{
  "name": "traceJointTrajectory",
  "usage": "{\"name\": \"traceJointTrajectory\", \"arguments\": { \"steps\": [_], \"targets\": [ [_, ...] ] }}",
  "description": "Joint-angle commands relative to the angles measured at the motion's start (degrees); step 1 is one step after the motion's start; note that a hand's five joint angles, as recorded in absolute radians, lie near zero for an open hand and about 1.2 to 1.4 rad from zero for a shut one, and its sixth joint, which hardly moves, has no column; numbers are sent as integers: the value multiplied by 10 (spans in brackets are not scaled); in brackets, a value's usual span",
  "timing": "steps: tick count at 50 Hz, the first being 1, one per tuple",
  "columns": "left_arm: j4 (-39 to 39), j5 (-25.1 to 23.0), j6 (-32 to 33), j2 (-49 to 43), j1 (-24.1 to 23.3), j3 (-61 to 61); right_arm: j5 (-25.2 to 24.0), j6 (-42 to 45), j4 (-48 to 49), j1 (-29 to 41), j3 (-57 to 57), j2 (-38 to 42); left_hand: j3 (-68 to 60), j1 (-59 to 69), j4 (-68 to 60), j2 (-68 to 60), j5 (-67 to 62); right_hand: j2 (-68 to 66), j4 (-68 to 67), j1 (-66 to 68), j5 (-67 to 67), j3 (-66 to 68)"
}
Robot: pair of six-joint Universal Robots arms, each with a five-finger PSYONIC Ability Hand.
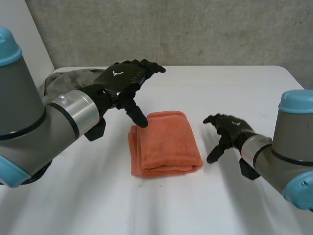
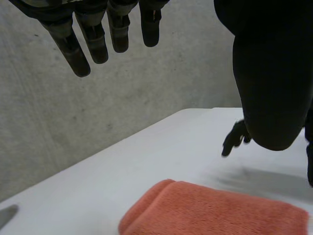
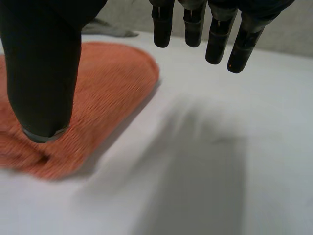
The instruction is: Fold the laundry.
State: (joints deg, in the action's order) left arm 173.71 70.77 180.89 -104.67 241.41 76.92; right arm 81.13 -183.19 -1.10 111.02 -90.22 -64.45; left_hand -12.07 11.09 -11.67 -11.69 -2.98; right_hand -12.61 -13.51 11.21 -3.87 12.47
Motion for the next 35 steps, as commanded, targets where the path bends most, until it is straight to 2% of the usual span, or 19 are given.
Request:
{"name": "traceJointTrajectory", "arguments": {
  "steps": [1,8,16,23,32,35],
  "targets": [
    [-6,-12,-2,-1,7,-1,-54,-49,5,8,-14,35,-12,22,-16,-16,-3,26,35,-12,39,-25],
    [-6,-12,-2,-1,6,2,-71,-83,10,21,7,78,-12,22,-16,-16,-3,26,35,-12,39,-25],
    [-6,-12,-2,-2,6,4,-65,-92,31,57,38,108,-10,20,-14,-14,-1,26,35,-12,39,-25],
    [-6,-12,-3,-3,6,6,-60,-114,43,82,69,128,-10,20,-14,-14,-1,-37,-28,51,-24,38],
    [-6,-12,-3,-6,6,8,-22,-118,43,85,106,136,-12,22,-16,-16,-3,-134,-125,149,-122,136],
    [-6,-12,-3,-8,6,8,-20,-118,43,84,123,138,-12,22,-16,-16,-3,-230,-221,244,-217,231]
  ]
}}
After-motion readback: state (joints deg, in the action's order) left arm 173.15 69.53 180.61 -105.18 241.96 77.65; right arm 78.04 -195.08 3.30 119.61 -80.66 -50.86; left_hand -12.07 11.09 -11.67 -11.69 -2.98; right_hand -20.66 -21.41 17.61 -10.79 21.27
